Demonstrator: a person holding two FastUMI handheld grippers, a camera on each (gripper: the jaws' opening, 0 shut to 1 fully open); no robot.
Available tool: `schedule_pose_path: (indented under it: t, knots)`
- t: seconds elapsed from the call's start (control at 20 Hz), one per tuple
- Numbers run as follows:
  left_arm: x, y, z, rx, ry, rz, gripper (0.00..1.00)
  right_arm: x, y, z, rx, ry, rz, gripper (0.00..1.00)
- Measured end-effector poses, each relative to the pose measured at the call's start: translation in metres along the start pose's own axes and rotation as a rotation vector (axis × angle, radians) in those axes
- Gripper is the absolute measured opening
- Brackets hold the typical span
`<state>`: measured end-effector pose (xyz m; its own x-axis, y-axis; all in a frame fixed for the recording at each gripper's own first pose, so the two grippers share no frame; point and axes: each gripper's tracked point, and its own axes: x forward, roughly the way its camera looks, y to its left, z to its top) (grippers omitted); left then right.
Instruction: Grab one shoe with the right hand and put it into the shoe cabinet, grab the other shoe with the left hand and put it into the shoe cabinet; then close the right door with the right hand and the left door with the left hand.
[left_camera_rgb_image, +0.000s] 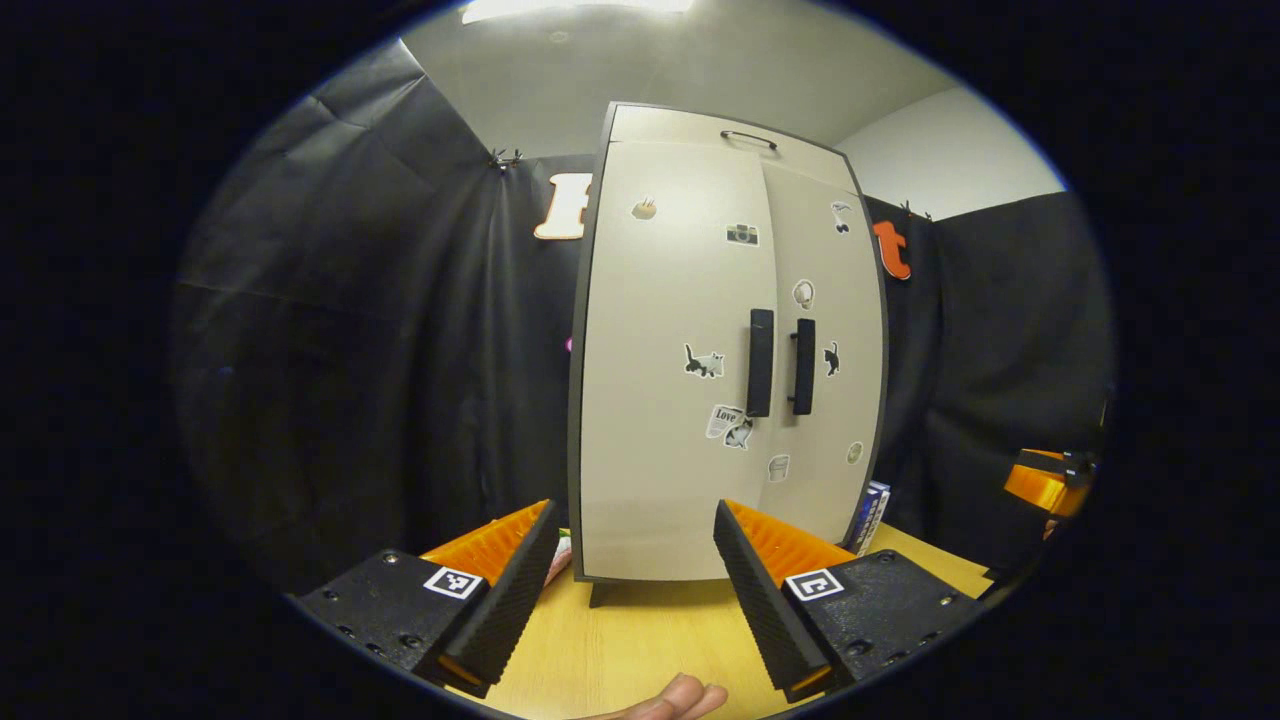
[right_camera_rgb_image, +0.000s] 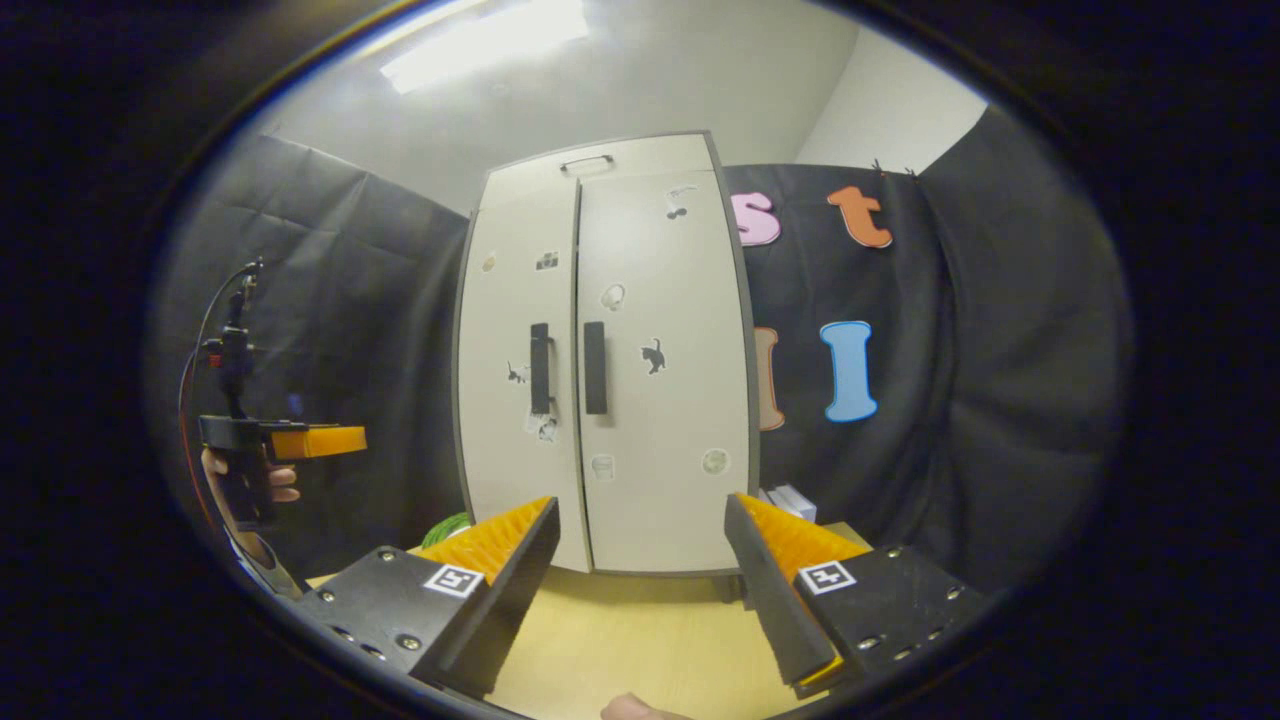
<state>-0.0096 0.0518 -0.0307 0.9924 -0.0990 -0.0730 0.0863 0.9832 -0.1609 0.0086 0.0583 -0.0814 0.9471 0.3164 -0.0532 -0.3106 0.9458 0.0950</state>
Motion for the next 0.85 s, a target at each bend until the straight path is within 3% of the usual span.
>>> schedule_pose_path:
  t: [0.1,0.5,0.85]
  knots:
    - [-0.003,-0.005,0.002,-0.001,0.003,-0.009,0.94,-0.005,0.006,0.003,-0.001,-0.010,0.011,0.98]
    - [-0.016,-0.016,0.005,-0.009,0.002,-0.051,0.96,-0.015,0.010,0.011,-0.039,-0.040,0.014,0.98]
    - [-0.023,-0.014,0.005,-0.003,-0.001,-0.042,0.96,-0.013,0.006,0.005,-0.017,-0.039,0.015,0.98]
